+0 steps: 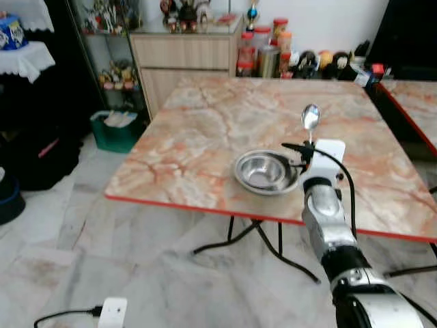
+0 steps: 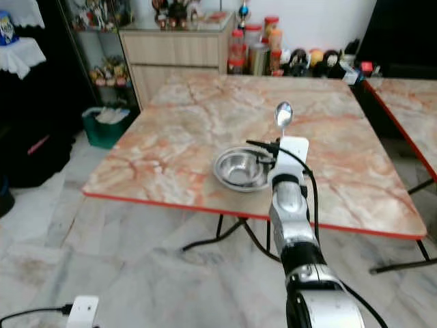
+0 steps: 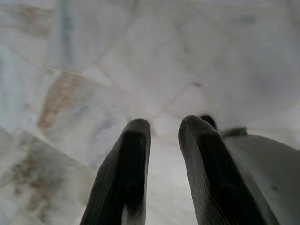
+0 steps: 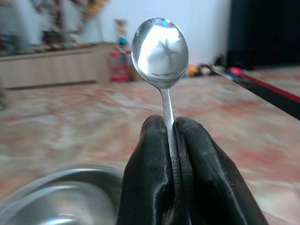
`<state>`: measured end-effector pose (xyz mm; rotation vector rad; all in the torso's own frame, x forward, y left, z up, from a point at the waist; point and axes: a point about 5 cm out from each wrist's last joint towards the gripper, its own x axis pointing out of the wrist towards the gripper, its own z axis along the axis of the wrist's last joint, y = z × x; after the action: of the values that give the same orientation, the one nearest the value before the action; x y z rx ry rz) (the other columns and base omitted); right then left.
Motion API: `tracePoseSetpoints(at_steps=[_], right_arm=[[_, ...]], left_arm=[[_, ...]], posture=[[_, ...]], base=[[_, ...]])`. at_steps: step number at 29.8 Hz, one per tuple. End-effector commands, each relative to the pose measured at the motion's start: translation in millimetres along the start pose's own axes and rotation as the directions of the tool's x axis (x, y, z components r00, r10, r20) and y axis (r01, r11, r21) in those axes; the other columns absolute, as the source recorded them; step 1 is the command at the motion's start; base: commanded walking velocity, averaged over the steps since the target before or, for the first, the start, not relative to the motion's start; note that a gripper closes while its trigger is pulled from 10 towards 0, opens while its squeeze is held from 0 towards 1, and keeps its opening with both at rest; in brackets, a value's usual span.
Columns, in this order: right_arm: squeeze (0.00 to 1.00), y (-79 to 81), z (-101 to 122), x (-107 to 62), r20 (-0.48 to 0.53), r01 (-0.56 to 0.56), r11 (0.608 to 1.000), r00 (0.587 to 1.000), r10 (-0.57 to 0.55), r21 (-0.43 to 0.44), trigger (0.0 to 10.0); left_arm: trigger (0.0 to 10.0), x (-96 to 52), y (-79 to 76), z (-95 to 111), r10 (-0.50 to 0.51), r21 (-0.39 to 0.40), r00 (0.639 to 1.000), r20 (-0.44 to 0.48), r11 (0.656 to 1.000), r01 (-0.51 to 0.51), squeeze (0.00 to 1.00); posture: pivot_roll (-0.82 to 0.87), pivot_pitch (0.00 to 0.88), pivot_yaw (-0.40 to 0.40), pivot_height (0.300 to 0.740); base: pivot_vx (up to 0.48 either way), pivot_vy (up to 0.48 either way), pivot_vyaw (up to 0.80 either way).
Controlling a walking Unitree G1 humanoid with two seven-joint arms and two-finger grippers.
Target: Setting the table
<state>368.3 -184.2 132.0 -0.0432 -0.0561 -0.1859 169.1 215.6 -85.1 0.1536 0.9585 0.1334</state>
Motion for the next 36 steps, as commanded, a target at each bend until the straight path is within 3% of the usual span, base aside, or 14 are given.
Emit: tracePoseSetpoints(at_steps=[1, 26, 36], right_arm=[[0.0, 6.3, 3.3, 1.3, 0.004, -0.012, 1.0, 1.0, 0.012, 0.014, 10.0], [0.0, 8.6, 2.2, 1.2, -0.007, -0.022, 1.0, 1.0, 0.022, 0.021, 10.0], [0.0, 8.6, 0.9, 1.2, -0.016, -0.025, 0.999, 1.0, 0.026, 0.024, 10.0]], left_arm=[[10.0, -0.2, 7.3, -1.8, 0.016, -0.002, 1.0, -0.01, 1.0, -0.016, 0.0], [10.0, -0.7, 7.3, -3.8, 0.015, 0.005, 1.0, -0.012, 1.0, -0.015, 0.0], [10.0, -0.8, 7.6, -4.7, 0.018, 0.004, 1.0, -0.016, 1.0, -0.018, 0.0]], posture=[[0.06, 0.0, 0.043, 0.74], [0.06, 0.0, 0.042, 0.74], [0.06, 0.0, 0.04, 0.74]], base=[[0.0, 0.0, 0.0], [0.0, -0.083, 0.0], [0.284, 0.0, 0.0]])
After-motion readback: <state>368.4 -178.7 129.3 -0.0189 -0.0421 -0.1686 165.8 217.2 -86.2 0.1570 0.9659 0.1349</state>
